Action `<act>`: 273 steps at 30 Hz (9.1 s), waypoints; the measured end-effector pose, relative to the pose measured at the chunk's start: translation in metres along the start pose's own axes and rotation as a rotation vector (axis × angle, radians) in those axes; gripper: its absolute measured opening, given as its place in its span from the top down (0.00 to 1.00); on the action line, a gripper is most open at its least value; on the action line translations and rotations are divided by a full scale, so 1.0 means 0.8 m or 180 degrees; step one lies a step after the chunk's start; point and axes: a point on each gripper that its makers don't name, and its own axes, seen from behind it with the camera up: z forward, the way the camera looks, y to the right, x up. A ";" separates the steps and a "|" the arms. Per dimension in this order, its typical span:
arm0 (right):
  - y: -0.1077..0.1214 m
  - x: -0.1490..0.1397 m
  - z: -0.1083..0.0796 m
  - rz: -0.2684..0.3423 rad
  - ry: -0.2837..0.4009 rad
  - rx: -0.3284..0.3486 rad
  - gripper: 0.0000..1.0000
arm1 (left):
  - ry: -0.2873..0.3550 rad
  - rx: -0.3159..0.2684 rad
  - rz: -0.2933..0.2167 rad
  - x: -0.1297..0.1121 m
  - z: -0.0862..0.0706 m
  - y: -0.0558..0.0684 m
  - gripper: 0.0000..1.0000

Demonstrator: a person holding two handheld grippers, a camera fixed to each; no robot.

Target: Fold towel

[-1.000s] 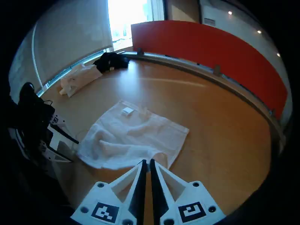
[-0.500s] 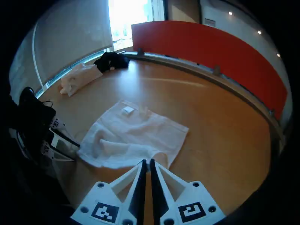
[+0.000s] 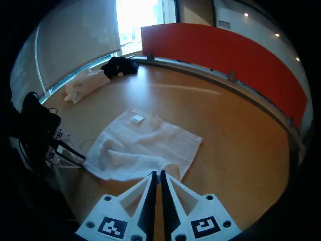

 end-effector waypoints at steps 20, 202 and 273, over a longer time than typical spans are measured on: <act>-0.005 0.003 -0.001 0.0011 0.0032 0.0005 0.92 | 0.0021 -0.0029 -0.0168 0.000 -0.002 -0.003 0.90; 0.075 -0.062 0.086 -0.0280 -0.0528 0.0069 0.31 | 0.0255 0.1142 -0.2444 -0.029 -0.117 -0.190 0.05; -0.012 0.158 0.084 -0.1225 -0.0154 0.0183 0.96 | 0.0507 0.1197 -0.2683 -0.050 -0.195 -0.177 0.04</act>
